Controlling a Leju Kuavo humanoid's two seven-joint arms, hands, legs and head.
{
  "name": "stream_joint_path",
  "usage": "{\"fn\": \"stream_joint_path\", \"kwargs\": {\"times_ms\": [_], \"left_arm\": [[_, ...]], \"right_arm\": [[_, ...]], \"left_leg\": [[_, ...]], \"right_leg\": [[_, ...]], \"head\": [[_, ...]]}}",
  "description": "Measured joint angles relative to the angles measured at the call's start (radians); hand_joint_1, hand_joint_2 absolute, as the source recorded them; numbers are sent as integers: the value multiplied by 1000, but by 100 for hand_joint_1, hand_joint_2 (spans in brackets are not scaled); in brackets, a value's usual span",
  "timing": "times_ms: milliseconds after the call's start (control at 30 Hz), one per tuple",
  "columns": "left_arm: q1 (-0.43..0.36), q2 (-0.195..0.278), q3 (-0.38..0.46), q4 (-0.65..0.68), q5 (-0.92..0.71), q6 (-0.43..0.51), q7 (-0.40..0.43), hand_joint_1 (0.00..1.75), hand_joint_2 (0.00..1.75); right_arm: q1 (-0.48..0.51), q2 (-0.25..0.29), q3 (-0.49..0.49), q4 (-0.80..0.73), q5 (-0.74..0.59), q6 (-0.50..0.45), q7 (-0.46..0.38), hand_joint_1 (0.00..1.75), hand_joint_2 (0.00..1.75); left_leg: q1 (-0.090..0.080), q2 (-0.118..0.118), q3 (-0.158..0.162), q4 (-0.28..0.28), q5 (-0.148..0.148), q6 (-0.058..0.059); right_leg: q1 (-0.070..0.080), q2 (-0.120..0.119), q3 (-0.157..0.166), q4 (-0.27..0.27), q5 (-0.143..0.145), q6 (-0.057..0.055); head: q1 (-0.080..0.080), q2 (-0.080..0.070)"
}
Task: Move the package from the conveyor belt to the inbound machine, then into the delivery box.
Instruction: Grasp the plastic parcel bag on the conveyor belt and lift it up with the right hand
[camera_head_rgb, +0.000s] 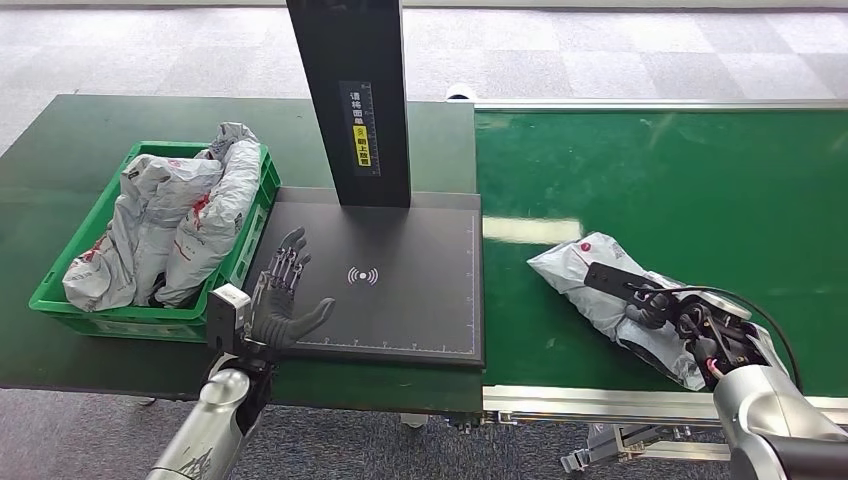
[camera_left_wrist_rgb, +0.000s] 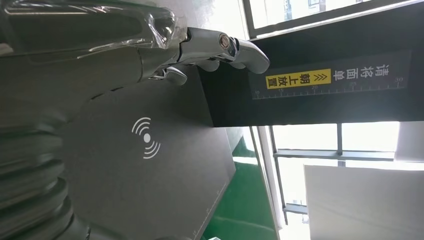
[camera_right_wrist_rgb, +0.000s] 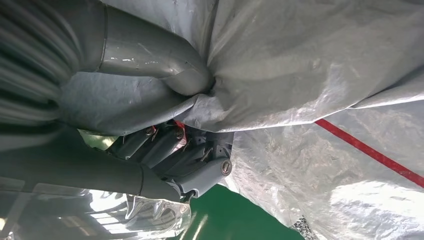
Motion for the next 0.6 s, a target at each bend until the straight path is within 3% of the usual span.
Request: {"fn": "stream_joint_path", "kwargs": {"times_ms": [267, 600], "left_arm": [[1, 1, -3, 0, 4, 7, -2, 0, 175], [98, 17, 16, -109, -13, 128, -52, 0, 175]], "right_arm": [[1, 0, 3, 0, 0, -8, -36, 175, 175], [1, 39, -36, -37, -139, -337, -227, 175, 175]], "left_leg": [[0, 0, 0, 0, 0, 0], [0, 0, 0, 0, 0, 0]], "right_leg": [[0, 0, 0, 0, 0, 0], [0, -1, 0, 0, 0, 0]], "head": [[0, 0], [0, 0]]}}
